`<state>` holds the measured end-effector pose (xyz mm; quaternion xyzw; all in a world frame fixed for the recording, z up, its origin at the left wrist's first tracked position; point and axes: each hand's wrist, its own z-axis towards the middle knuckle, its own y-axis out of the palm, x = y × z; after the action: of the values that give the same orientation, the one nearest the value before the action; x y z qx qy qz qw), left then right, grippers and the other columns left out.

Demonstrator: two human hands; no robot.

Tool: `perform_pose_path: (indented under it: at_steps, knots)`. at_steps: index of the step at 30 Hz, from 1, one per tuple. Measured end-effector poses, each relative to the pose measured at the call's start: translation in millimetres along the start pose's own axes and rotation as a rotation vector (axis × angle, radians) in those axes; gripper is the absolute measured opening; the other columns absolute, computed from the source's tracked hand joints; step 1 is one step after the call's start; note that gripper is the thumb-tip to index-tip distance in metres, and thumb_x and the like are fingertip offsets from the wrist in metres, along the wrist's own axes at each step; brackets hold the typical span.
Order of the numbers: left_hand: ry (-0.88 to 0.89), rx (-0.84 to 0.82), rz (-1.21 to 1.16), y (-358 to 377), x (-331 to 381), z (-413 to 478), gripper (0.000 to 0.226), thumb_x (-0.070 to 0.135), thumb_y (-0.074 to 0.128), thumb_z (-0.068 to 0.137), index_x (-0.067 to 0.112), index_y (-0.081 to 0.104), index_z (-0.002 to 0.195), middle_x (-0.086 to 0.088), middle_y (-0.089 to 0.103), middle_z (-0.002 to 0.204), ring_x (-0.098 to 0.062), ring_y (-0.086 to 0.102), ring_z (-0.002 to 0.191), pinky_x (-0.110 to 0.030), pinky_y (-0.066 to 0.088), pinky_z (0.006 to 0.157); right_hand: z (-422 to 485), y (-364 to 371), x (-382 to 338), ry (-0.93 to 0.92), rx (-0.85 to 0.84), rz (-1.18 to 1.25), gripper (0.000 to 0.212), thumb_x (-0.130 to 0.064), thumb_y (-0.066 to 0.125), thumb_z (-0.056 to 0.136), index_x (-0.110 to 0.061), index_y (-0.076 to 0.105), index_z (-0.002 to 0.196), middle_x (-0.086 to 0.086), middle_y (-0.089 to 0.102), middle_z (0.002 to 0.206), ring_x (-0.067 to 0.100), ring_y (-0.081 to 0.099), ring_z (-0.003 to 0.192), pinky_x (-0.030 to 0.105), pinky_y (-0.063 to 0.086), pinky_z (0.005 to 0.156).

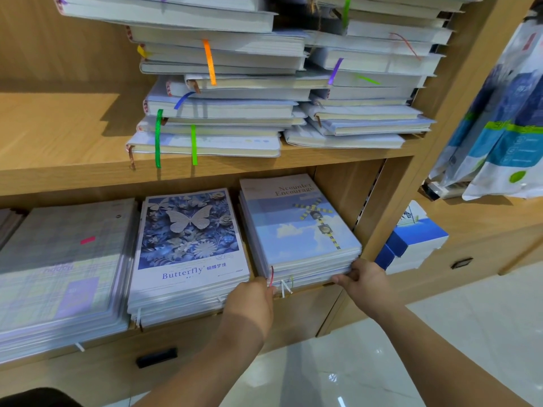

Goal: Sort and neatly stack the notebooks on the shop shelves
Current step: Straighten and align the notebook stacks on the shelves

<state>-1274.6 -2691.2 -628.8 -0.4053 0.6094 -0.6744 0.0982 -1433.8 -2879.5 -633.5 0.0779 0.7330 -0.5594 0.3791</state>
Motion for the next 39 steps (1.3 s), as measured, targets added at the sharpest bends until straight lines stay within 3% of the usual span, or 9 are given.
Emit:
perform_pose_path:
  at_steps: [5, 8, 13, 19, 24, 27, 30, 34, 39]
  knots:
    - [0.040, -0.022, -0.070, -13.4, 0.8, -15.9, 0.024, 0.036, 0.049, 0.103, 0.017, 0.062, 0.107, -0.008, 0.072, 0.101, -0.029, 0.068, 0.099, -0.038, 0.053, 0.084, -8.7, -8.0, -10.6, 0.084, -0.027, -0.169, 0.029, -0.041, 0.077, 0.089, -0.017, 0.062, 0.082, 0.000, 0.060, 0.076, 0.012, 0.058, 0.069, 0.023, 0.042, 0.052]
    - [0.088, -0.089, -0.154, -33.8, -5.7, -38.3, 0.022, 0.040, 0.056, 0.096, 0.021, 0.057, 0.084, -0.004, 0.068, 0.082, -0.027, 0.066, 0.086, -0.039, 0.052, 0.076, -30.3, -21.4, -27.3, 0.077, -0.057, -0.386, 0.027, -0.045, 0.071, 0.090, -0.020, 0.060, 0.088, 0.003, 0.065, 0.090, 0.022, 0.066, 0.083, 0.037, 0.059, 0.074]
    - [0.229, -0.123, -0.249, -96.0, -22.8, -77.1, 0.022, 0.051, 0.059, 0.082, 0.029, 0.060, 0.079, 0.010, 0.064, 0.072, -0.003, 0.060, 0.068, -0.031, 0.053, 0.073, -94.5, -35.1, -97.8, -0.096, -0.065, -0.551, 0.042, -0.064, 0.059, 0.088, -0.022, 0.060, 0.092, -0.003, 0.065, 0.098, 0.023, 0.066, 0.097, 0.032, 0.052, 0.074]
    - [0.427, 0.039, -0.217, -225.8, -26.0, -108.9, 0.024, 0.055, 0.057, 0.088, 0.033, 0.067, 0.089, 0.018, 0.066, 0.081, 0.001, 0.058, 0.077, -0.027, 0.050, 0.071, -167.2, -90.2, -218.5, -0.386, -0.041, -0.487, 0.045, -0.074, 0.056, 0.087, -0.031, 0.070, 0.081, -0.012, 0.065, 0.074, 0.004, 0.058, 0.077, 0.024, 0.040, 0.054]
    - [0.485, 0.350, -0.425, -341.2, -16.3, -117.8, 0.014, 0.044, 0.065, 0.087, 0.032, 0.070, 0.082, 0.019, 0.064, 0.059, 0.002, 0.053, 0.050, -0.018, 0.039, 0.050, -189.4, -171.5, -318.0, -0.696, 0.299, -0.229, 0.047, -0.060, 0.057, 0.093, -0.027, 0.057, 0.060, -0.011, 0.054, 0.053, 0.007, 0.051, 0.055, 0.036, 0.042, 0.055]
    - [0.349, 0.594, -0.468, -402.5, -14.0, -88.0, 0.025, 0.040, 0.065, 0.094, 0.024, 0.069, 0.075, 0.012, 0.062, 0.055, -0.006, 0.060, 0.053, -0.028, 0.048, 0.057, -180.3, -199.9, -362.1, -0.850, 0.511, -0.194, 0.030, -0.050, 0.055, 0.097, -0.029, 0.067, 0.080, -0.012, 0.060, 0.071, 0.011, 0.059, 0.074, 0.038, 0.047, 0.064]
    - [0.137, 0.369, -0.692, -425.0, 3.6, -49.3, 0.043, 0.049, 0.060, 0.098, 0.007, 0.067, 0.090, -0.001, 0.064, 0.068, -0.022, 0.066, 0.059, -0.028, 0.052, 0.057, -157.1, -201.3, -388.5, -0.813, 0.458, -0.449, 0.034, -0.047, 0.051, 0.101, -0.029, 0.065, 0.125, -0.004, 0.064, 0.114, 0.020, 0.059, 0.111, 0.036, 0.049, 0.084]
    - [0.010, 0.078, -1.019, -417.6, 23.1, -19.1, 0.051, 0.054, 0.076, 0.085, 0.010, 0.071, 0.109, -0.006, 0.077, 0.093, -0.018, 0.071, 0.069, -0.025, 0.053, 0.055, -134.3, -191.0, -398.3, -0.814, 0.360, -0.520, 0.030, -0.046, 0.047, 0.102, -0.030, 0.070, 0.113, -0.005, 0.061, 0.107, 0.021, 0.057, 0.111, 0.038, 0.052, 0.083]
    - [0.030, 0.172, -0.726, -421.8, 15.1, -1.4, 0.043, 0.065, 0.076, 0.075, 0.022, 0.072, 0.073, 0.006, 0.067, 0.061, -0.014, 0.060, 0.056, -0.021, 0.043, 0.046, -121.9, -192.7, -393.1, -0.862, 0.388, -0.617, 0.040, -0.063, 0.050, 0.096, -0.038, 0.066, 0.123, -0.014, 0.058, 0.113, 0.012, 0.053, 0.112, 0.032, 0.050, 0.078]
